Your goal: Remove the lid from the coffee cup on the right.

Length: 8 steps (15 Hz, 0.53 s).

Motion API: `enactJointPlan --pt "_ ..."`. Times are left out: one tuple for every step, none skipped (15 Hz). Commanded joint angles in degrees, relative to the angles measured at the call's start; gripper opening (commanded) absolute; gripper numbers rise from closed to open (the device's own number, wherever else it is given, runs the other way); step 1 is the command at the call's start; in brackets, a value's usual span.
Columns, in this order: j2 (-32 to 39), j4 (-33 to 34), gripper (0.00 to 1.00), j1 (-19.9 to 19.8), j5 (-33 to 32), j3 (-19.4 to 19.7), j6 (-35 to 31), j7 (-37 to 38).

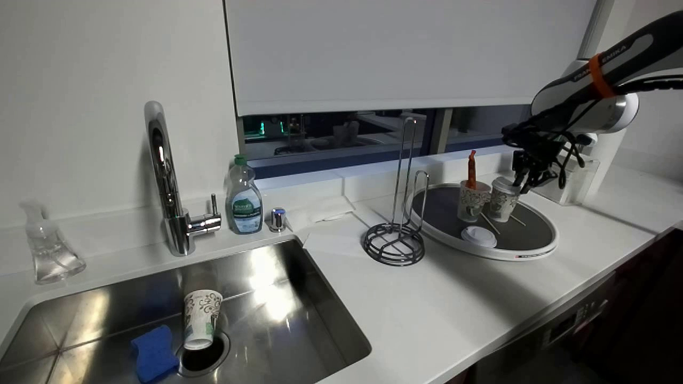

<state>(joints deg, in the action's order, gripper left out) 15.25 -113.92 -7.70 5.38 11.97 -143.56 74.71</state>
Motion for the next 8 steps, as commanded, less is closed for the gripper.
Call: enactJointPlan --pt "1.13 1.00 0.03 0.40 0.43 0.50 0.01 1.39" --pt "0.89 0.92 0.00 0.39 0.45 0.52 -0.04 1.44" --pt "0.54 0.81 0.00 0.38 0.46 0.53 -0.11 1.44" --pt "0.21 0.82 0.02 0.35 0.50 0.53 -0.18 1.36" --pt "-0.06 0.93 0.02 0.30 0.57 0.52 -0.14 1.22" --pt "-0.53 0.82 0.02 0.27 0.55 0.57 -0.30 1.14" --pt "-1.12 0.63 0.02 0.24 0.49 0.62 -0.35 0.98" --pt "-1.83 0.31 0.02 0.19 0.39 0.73 -0.44 0.91"
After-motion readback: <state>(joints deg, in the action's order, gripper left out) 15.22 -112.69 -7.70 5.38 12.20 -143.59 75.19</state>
